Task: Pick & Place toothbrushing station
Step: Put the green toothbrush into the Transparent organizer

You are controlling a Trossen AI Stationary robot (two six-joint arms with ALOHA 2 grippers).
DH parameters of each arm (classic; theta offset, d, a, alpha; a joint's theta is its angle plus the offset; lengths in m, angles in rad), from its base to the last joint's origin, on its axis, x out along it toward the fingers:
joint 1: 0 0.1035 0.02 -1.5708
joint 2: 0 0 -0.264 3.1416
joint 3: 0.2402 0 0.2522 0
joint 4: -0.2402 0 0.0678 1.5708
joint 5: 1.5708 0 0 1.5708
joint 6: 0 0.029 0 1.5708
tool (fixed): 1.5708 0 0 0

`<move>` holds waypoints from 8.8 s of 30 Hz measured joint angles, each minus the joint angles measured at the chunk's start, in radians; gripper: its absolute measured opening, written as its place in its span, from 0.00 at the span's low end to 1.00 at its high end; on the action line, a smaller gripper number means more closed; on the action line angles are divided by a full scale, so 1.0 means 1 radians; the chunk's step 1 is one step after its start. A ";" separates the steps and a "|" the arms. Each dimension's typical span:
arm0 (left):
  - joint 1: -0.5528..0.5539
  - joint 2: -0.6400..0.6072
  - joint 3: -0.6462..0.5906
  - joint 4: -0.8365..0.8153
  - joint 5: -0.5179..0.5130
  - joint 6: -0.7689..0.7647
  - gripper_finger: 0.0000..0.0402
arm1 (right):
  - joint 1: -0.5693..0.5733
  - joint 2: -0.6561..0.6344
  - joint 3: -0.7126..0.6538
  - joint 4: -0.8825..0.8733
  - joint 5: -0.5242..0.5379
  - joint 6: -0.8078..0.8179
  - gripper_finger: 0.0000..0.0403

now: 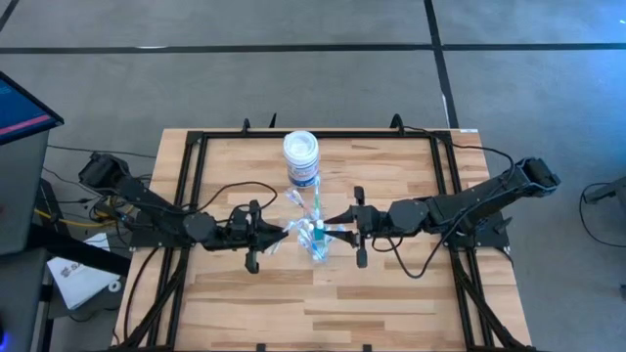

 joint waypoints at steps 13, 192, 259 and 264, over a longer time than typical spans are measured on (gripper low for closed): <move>0.012 0.175 0.151 0.089 0.018 0.167 0.08 | 0.001 0.000 0.000 0.016 0.000 0.000 0.24; 0.027 0.271 0.365 -0.146 0.172 0.215 0.11 | -0.435 0.146 -0.228 0.251 -0.397 0.056 0.00; 0.029 0.271 0.365 -0.147 0.171 0.215 0.11 | -0.465 0.278 -0.227 0.472 -0.523 0.077 0.16; 0.029 0.271 0.365 -0.147 0.171 0.216 0.11 | -0.465 0.226 -0.227 0.415 -0.523 0.075 0.16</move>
